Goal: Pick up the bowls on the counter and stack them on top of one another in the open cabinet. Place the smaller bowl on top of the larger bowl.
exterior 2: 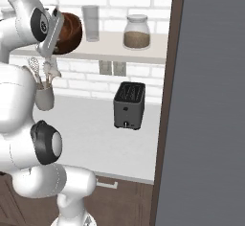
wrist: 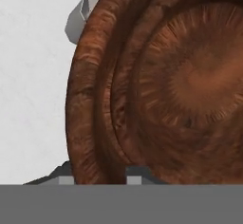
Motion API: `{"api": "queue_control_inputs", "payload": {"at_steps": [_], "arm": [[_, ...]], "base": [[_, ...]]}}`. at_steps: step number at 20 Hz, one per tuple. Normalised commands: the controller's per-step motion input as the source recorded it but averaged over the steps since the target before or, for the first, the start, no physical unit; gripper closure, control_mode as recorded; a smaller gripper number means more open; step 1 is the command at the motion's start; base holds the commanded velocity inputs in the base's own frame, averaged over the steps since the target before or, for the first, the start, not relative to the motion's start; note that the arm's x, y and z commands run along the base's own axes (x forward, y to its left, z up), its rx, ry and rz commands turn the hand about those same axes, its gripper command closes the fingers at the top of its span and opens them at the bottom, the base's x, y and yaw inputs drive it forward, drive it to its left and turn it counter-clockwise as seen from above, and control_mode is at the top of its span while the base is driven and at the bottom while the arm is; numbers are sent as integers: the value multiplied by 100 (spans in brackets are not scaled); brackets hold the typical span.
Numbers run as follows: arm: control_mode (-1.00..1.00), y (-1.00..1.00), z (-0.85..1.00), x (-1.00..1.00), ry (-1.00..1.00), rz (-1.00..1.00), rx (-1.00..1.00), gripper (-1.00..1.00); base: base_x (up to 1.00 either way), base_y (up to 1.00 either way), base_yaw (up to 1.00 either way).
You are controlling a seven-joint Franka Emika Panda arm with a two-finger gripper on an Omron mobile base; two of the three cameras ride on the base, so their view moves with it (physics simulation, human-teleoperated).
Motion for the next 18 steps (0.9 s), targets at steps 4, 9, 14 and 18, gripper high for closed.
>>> {"api": "queue_control_inputs", "payload": {"at_steps": [4,9,14,18], "arm": [[-100,5,0,26,0,5,0,100],[-100,6,1,0,0,0,0,-100],[-100,0,0,0,0,0,0,-100],[-100,-2,8,-24,-1,0,0,-100]], "base": [[0,0,0],[0,0,0],[0,0,0],[0,0,0]]}}
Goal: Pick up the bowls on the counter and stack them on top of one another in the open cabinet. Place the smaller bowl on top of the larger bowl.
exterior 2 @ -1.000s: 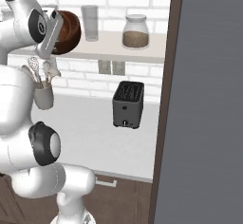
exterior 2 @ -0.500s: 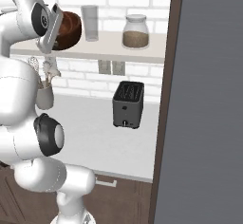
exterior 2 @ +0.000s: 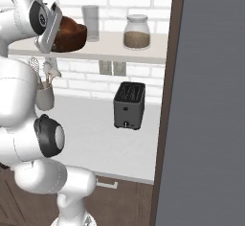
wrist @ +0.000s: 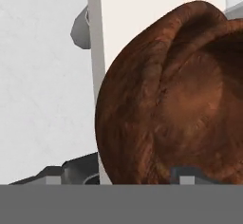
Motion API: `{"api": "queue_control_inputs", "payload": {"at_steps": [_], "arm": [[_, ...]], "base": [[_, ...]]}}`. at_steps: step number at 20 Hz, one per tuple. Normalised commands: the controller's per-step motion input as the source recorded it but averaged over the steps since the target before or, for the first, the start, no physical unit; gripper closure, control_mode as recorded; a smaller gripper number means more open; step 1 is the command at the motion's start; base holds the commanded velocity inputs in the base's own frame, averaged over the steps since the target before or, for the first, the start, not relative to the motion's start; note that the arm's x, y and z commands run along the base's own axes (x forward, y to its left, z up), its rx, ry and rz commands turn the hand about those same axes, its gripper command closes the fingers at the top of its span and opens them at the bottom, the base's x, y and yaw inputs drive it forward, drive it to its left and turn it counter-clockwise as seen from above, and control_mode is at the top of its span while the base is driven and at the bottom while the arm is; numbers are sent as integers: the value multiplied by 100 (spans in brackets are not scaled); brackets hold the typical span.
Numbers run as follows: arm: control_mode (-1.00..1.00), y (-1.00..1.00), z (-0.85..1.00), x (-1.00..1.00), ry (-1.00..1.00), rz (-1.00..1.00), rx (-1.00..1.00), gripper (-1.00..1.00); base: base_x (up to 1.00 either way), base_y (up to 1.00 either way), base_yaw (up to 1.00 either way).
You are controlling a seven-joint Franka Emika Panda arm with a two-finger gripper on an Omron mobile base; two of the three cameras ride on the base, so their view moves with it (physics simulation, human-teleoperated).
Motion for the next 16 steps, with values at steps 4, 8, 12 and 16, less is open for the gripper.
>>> {"api": "queue_control_inputs", "payload": {"at_steps": [4,8,12,16], "arm": [[-100,0,7,-97,-8,0,0,-100],[-100,0,-9,-100,-8,0,0,-100],[-100,8,-81,-100,4,0,0,-100],[-100,12,-100,-97,23,1,-8,-100]], "base": [[0,0,0],[0,0,0],[0,0,0],[0,0,0]]}}
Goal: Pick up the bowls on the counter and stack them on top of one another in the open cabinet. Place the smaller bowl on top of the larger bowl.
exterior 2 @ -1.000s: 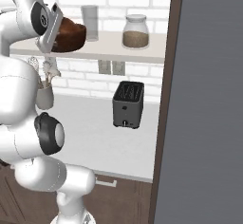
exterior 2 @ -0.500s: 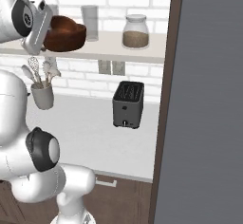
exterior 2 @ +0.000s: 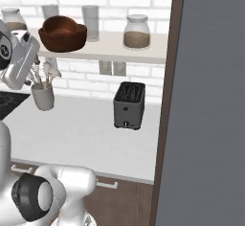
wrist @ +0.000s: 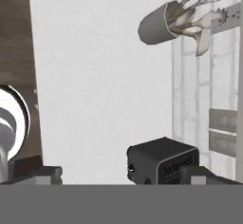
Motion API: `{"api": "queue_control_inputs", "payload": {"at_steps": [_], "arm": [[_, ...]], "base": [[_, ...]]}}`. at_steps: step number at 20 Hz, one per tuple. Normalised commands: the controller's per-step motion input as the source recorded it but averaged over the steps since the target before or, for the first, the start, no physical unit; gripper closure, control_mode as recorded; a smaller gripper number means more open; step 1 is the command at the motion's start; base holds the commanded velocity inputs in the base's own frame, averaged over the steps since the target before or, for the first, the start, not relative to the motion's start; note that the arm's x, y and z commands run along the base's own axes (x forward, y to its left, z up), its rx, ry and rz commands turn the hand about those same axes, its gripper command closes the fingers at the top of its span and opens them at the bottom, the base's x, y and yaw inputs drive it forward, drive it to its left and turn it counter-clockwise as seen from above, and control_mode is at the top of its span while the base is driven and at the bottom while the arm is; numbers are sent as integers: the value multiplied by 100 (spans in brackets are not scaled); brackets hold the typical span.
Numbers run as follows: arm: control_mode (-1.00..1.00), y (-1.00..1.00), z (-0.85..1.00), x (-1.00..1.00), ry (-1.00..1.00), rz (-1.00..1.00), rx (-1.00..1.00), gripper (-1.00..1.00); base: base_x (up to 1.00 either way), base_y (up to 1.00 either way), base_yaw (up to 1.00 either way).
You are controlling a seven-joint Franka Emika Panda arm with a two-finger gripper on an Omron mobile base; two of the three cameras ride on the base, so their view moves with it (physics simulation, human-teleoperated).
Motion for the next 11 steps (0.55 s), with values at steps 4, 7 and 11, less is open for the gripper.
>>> {"api": "queue_control_inputs", "payload": {"at_steps": [4,7,11], "arm": [[-100,6,-100,-68,21,3,-11,-100],[-100,2,-80,-52,11,0,-6,-100],[-100,0,-26,-16,3,0,0,-100]], "base": [[0,0,0],[0,0,0],[0,0,0]]}}
